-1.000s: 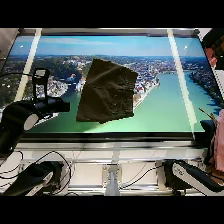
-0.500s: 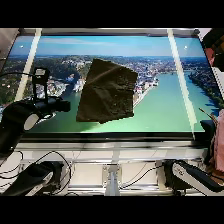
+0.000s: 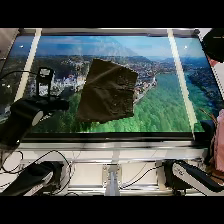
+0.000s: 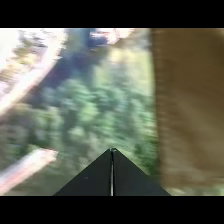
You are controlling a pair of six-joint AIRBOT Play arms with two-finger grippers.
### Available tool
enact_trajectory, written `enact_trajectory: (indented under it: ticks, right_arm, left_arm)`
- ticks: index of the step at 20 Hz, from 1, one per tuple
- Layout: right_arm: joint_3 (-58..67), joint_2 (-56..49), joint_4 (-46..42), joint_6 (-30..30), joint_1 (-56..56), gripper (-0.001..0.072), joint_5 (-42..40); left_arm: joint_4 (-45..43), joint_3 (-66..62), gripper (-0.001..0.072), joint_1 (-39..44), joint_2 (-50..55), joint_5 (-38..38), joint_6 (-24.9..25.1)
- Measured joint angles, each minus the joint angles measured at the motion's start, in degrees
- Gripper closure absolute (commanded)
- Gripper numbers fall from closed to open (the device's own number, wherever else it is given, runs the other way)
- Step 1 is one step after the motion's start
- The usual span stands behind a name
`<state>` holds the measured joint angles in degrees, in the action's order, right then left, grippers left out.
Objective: Fold the clothes and pants, and hang the long-sleeved shirts on hangers.
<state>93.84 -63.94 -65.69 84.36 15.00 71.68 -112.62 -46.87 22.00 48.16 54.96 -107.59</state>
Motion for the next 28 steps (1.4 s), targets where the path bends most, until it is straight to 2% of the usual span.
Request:
enact_trajectory:
  ticks: [3,6,8,10,11,12,13,14,19,21,24,28]
  right_arm:
    - [0.0,0.0,1.6,0.1,0.0,0.0682,0.7]
    - [0.0,0.0,2.2,0.2,0.0,0.0681,1.3]
    - [0.0,0.0,2.1,0.2,0.0,0.0682,1.6]
    - [0.0,0.0,1.0,0.1,0.0,0.0682,1.8]
    - [0.0,0.0,0.6,0.1,0.0,0.0682,1.8]
    - [0.0,0.0,0.3,0.1,0.0,0.0682,1.9]
    - [0.0,0.0,-0.2,0.1,0.0,0.0682,1.9]
    - [0.0,0.0,-0.5,0.1,0.0,0.0682,1.9]
    - [0.0,0.0,-2.9,0.0,0.0,0.0681,1.9]
    - [0.0,0.0,-3.5,0.0,0.0,0.0682,1.4]
    - [0.0,0.0,-3.9,-0.1,0.0,0.0682,1.1]
    - [0.0,-0.1,-4.0,-1.7,0.0,0.0681,0.8]
  left_arm:
    - [-2.0,1.2,0.0692,-3.8,5.0,-3.5,0.9]
    - [7.0,1.9,0.0692,-9.5,10.4,-7.5,2.4]
    - [19.7,2.1,0.0691,-13.6,13.1,-8.5,9.0]
    - [35.1,2.2,0.0686,-17.4,14.9,-7.9,19.5]
    - [41.4,2.3,0.06,-19.0,15.5,-7.3,23.9]
    - [46.2,2.3,0.031,-20.5,16.1,-6.6,27.4]
    - [49.5,2.3,0.0059,-21.8,16.5,-5.8,30.2]
    - [51.3,2.3,0.0011,-22.8,16.9,-5.0,32.0]
    - [54.3,2.5,0.0019,-26.0,20.0,3.8,36.5]
    - [54.8,2.8,0.0132,-26.4,23.1,8.0,37.2]
    - [56.5,3.1,0.0132,-26.8,27.5,11.1,37.6]
    - [60.5,3.2,0.0134,-26.9,30.9,10.7,37.9]
